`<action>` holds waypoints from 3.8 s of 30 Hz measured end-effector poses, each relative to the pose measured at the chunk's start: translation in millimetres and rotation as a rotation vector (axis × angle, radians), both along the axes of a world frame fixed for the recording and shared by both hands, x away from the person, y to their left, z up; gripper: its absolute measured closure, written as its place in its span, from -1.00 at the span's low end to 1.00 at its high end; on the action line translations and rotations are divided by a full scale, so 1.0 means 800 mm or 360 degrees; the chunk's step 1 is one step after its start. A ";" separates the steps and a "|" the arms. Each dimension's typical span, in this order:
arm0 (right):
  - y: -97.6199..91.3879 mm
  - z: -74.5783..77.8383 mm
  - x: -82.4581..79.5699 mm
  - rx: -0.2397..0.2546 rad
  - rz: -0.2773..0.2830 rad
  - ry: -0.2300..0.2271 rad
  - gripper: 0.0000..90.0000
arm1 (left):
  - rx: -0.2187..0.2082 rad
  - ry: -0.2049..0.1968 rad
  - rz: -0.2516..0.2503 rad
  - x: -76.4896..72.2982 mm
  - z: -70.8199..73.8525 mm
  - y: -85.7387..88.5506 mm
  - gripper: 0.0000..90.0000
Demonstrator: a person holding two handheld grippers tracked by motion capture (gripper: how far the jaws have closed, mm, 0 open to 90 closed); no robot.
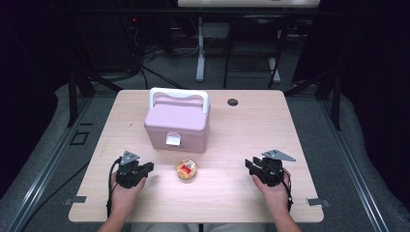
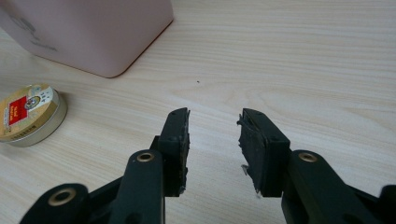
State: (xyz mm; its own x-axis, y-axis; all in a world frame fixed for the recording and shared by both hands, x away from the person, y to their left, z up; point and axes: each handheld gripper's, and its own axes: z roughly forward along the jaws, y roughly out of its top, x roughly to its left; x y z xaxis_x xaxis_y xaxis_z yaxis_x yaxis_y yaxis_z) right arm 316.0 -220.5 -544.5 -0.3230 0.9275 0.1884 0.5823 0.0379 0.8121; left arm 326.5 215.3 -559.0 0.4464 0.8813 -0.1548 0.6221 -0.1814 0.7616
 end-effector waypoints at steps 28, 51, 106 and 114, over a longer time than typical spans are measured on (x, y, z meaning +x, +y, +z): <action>0.000 -0.002 0.001 0.0081 0.0003 0.0031 0.28 | -0.0095 0.0094 -0.0162 0.022 -0.002 -0.079 0.67; 0.004 -0.002 0.001 0.0078 0.0034 0.0034 0.27 | -0.0107 0.0117 -0.0261 0.017 -0.009 -0.126 0.72; 0.168 -0.033 0.017 -0.0265 0.0659 0.0180 -0.64 | -0.0251 0.0037 -0.0016 -0.003 0.023 0.004 0.36; 0.167 -0.035 0.019 -0.0303 0.0615 0.0194 -0.57 | -0.0302 0.0029 0.0056 -0.001 0.026 0.022 0.36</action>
State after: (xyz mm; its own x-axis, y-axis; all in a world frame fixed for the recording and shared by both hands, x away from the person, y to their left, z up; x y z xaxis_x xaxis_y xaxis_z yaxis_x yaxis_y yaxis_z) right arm 331.3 -87.2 -572.2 -0.6386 0.7650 0.0838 0.5870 0.4138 0.6959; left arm 325.3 233.1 -538.5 0.4115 0.8504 -0.3277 0.6397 -0.0134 0.7685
